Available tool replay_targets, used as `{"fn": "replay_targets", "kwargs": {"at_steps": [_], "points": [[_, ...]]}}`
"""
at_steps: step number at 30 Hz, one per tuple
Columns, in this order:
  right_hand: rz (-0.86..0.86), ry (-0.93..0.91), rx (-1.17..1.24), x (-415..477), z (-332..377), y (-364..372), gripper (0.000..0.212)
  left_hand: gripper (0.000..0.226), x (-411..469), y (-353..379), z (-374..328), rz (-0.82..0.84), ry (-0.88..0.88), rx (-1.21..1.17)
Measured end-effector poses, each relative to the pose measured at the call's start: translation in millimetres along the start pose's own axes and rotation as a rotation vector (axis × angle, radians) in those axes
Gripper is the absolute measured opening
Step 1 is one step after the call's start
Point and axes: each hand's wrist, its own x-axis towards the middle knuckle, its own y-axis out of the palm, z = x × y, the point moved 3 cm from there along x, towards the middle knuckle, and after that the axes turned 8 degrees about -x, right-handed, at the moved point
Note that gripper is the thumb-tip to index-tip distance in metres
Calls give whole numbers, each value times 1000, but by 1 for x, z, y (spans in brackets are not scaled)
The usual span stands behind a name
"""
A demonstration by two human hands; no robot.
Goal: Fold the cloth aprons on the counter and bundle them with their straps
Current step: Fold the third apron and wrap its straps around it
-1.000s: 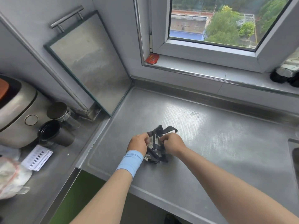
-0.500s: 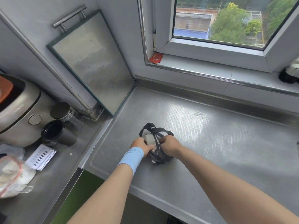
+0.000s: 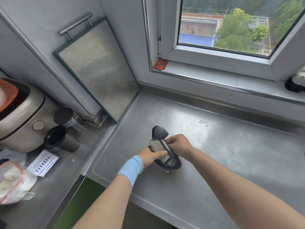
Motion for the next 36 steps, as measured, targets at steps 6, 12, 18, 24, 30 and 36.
{"fn": "replay_targets", "kwargs": {"at_steps": [6,12,18,24,30,36], "points": [[204,118,230,-10,16,-8,26,49,-19,5,-34,-224,55,105],[177,17,44,-13,17,-18,33,48,-27,12,-55,-165,103,223],[202,-48,281,-20,18,-31,44,23,-39,16,-79,-43,-26,-230],[273,-126,466,-33,20,-36,44,12,-38,12,-85,-193,18,-308],[344,-157,509,-42,26,-35,57,33,-46,13,-78,-58,-60,-210],[362,-156,485,-45,28,-35,50,23,-52,11,-80,-46,-55,-369]]}}
